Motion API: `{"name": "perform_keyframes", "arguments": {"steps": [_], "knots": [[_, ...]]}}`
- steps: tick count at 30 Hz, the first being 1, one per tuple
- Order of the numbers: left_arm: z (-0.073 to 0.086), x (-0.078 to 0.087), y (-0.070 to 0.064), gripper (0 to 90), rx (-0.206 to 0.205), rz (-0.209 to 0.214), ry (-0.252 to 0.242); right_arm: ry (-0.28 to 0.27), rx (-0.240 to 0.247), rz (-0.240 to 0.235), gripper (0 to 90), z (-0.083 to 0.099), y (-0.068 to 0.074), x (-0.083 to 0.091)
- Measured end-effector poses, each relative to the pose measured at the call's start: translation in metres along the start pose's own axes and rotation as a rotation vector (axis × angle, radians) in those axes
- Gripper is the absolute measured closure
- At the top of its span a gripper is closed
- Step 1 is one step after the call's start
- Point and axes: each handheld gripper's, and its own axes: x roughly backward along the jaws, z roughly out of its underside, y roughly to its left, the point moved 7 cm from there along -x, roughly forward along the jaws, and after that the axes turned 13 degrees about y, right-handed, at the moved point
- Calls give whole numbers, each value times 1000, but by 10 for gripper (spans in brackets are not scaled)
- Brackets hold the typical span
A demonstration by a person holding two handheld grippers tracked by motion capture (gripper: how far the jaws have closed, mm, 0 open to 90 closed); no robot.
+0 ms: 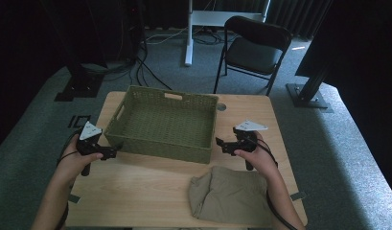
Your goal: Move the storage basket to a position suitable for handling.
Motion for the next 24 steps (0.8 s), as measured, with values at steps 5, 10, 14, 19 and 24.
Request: {"name": "perform_keyframes", "arguments": {"steps": [5,10,14,19,24], "knots": [[-6,-5,12,30,16,-16,1,2,-2,-6,115,-5,9,-9],[-10,-14,22,30,28,-22,12,14,12,-2,124,-9,18,-19],[-12,-22,30,30,56,-13,20,19,24,1,140,-11,25,-27],[-17,-31,37,85,101,2,22,44,47,18,166,-9,32,-37],[-20,-39,40,216,82,-57,25,51,38,39,281,-9,36,-40]]}}
